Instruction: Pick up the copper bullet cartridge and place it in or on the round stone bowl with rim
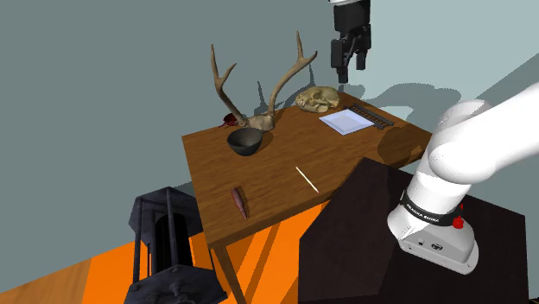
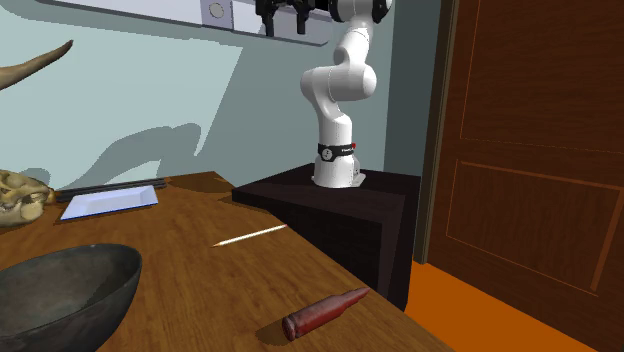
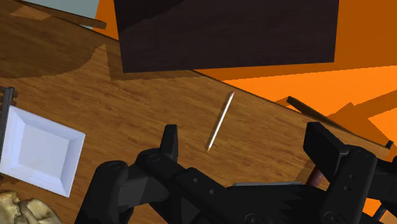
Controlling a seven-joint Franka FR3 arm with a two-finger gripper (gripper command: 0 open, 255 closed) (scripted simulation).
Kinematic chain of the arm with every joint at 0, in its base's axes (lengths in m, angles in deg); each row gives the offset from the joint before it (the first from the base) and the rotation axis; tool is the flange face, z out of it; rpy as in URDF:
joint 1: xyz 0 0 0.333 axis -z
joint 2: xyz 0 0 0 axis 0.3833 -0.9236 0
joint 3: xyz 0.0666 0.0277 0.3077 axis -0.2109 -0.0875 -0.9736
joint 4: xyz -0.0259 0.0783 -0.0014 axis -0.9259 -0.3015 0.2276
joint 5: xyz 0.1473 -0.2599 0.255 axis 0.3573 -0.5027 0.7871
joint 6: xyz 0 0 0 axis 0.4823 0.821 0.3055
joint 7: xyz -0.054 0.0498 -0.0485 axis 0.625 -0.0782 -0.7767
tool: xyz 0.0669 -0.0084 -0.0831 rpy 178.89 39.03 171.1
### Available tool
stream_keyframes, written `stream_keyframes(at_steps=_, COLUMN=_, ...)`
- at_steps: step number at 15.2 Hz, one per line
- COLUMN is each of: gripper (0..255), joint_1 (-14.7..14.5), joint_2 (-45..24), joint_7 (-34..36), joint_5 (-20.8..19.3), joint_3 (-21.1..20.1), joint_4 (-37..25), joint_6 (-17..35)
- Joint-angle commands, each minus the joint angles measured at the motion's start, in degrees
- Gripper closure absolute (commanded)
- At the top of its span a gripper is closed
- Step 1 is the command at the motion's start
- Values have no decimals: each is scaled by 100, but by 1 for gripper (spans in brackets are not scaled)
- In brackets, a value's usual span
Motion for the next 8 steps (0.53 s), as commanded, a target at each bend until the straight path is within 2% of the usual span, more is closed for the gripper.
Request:
stream_keyframes(at_steps=1, gripper=0, joint_1=0, joint_2=0, joint_7=0, joint_5=0, joint_3=0, joint_4=0, joint_6=0)
stream_keyframes(at_steps=8, gripper=0, joint_1=-105, joint_2=-557, joint_7=777, joint_5=464, joint_3=-490, joint_4=671, joint_6=1241)
